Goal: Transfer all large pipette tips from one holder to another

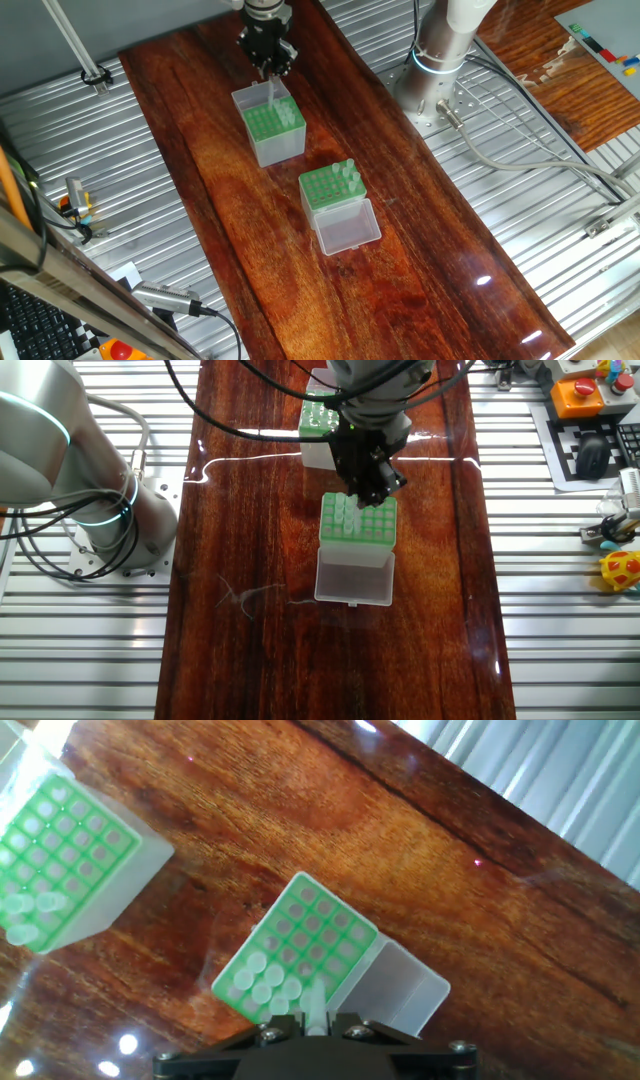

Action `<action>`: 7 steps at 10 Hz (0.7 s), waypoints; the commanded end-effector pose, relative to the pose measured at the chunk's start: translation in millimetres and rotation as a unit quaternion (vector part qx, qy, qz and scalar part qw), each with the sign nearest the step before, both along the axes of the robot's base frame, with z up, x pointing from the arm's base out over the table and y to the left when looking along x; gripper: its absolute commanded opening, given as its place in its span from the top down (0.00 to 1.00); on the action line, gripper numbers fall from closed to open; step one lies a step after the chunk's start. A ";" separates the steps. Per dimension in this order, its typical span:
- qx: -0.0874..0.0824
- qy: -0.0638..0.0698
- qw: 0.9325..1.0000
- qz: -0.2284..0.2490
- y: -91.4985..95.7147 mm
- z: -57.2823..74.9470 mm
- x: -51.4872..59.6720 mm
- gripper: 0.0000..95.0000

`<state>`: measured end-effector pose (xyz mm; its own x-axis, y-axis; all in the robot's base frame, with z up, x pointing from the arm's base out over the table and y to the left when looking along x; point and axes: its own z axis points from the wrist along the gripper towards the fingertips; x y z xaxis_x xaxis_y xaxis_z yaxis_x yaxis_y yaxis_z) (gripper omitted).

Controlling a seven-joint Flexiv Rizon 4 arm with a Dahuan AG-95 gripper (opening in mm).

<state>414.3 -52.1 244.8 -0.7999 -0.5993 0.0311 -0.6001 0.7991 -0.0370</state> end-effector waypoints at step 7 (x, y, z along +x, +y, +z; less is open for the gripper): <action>0.005 0.002 0.999 -0.053 54.6 12.6 -1.5 0.40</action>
<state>414.9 -0.2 255.8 -0.8563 -0.5156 0.0294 -0.5163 0.8560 -0.0257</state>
